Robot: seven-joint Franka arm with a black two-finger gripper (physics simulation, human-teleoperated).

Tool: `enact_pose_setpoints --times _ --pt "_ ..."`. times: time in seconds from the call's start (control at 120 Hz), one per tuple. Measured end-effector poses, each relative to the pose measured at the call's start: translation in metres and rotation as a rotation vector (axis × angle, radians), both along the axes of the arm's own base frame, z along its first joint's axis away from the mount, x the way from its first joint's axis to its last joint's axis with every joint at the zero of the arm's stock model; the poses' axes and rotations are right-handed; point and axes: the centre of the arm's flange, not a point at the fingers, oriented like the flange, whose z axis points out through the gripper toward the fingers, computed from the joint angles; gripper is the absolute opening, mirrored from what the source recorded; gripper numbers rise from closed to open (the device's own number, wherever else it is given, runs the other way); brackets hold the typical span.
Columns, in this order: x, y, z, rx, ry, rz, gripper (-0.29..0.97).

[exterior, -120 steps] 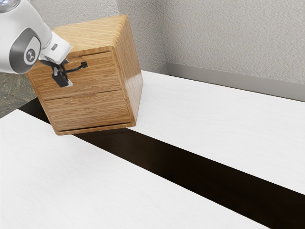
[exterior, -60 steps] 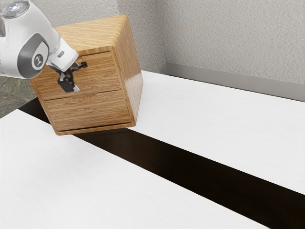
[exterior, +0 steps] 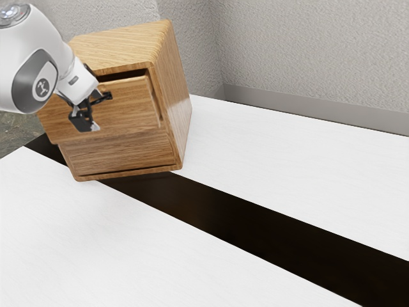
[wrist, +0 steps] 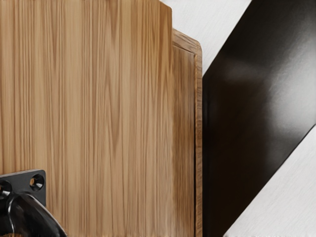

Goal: Pull the drawer handle with one arm to open the drawer

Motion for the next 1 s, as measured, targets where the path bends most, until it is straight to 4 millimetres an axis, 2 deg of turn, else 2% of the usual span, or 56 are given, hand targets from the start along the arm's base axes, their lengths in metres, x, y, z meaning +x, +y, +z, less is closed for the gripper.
enact_pose_setpoints --times 0.108,0.183,0.267,0.35,0.467,0.567,0.65,0.808,0.833,0.942,1.0 --pt "-0.008 -0.004 0.004 0.009 0.002 -0.002 0.67" --pt "-0.009 -0.006 -0.005 0.004 0.019 -0.009 0.72" --pt "-0.007 0.002 -0.021 -0.021 0.040 -0.002 0.85" --pt "-0.014 -0.002 -0.024 -0.026 0.049 -0.004 0.84" --pt "-0.032 -0.017 -0.015 -0.012 0.044 -0.009 0.61" --pt "-0.043 -0.026 -0.015 -0.008 0.048 -0.011 0.59" --pt "-0.058 -0.039 -0.009 0.004 0.043 -0.015 0.47" --pt "-0.079 -0.056 -0.002 0.017 0.032 -0.019 0.15" --pt "-0.080 -0.058 -0.003 0.015 0.032 -0.022 0.24" --pt "-0.084 -0.060 -0.004 0.004 0.028 -0.016 0.24" --pt "-0.085 -0.061 0.001 0.005 0.023 -0.018 0.17"
